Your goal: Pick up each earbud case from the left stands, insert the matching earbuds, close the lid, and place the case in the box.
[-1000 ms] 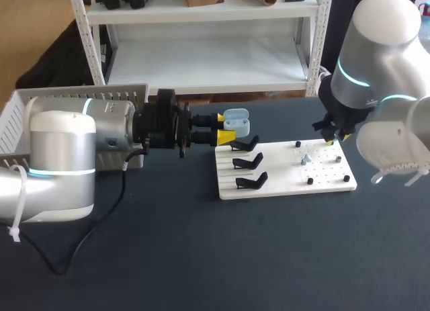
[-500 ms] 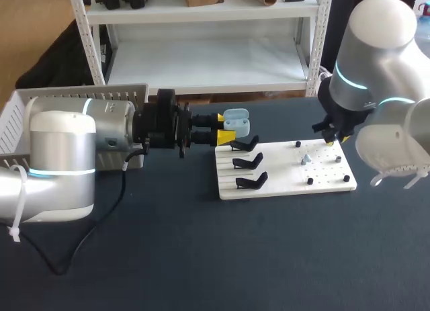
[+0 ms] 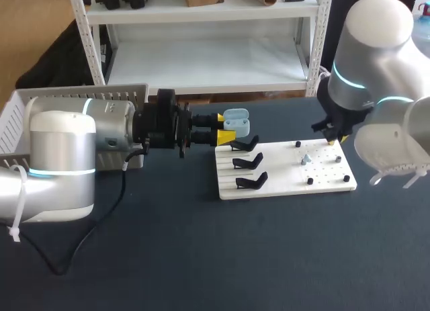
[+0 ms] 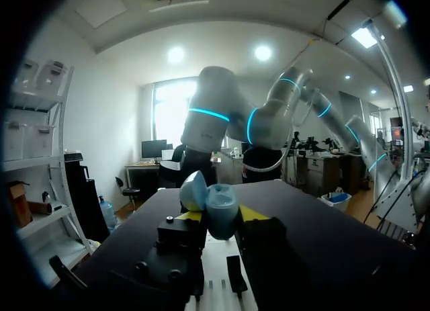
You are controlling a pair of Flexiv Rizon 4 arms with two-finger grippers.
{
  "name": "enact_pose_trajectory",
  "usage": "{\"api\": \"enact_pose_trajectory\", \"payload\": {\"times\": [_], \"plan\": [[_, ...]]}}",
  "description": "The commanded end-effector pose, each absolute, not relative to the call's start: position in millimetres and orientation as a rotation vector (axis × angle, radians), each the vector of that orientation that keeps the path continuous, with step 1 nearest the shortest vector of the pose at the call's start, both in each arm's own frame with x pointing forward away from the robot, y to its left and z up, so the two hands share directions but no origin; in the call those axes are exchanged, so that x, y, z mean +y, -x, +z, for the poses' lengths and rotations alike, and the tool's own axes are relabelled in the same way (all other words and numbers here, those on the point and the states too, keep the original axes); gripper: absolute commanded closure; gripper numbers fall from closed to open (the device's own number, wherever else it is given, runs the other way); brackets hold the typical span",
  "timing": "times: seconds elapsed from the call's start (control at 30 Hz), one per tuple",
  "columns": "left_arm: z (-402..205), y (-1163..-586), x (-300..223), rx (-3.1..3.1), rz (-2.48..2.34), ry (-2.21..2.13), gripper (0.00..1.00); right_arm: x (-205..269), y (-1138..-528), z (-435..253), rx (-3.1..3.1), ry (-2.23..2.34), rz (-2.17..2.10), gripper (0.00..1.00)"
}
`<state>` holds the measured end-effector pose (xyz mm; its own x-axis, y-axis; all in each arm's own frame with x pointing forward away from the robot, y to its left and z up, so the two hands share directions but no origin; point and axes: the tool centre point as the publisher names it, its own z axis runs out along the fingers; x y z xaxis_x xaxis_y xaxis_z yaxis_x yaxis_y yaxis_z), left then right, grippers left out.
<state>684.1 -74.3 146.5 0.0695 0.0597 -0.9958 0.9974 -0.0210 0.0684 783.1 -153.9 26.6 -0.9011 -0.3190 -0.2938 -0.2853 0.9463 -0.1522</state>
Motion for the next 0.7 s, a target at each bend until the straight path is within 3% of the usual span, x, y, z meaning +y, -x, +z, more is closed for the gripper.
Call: {"api": "enact_pose_trajectory", "payload": {"times": [0.03, 0.37, 0.7], "plan": [[145, -685, -74, 1.19, -1.145, -1.299, 1.0, -157, -775, 40, 2.772, 0.431, -0.159, 1.0], [145, -685, -74, 1.19, -1.145, -1.299, 1.0, -155, -747, 78, 2.785, 0.419, -0.145, 1.0], [145, -685, -74, 1.19, -1.145, -1.299, 1.0, -114, -700, 155, 2.859, 0.438, -0.234, 1.0]]}}
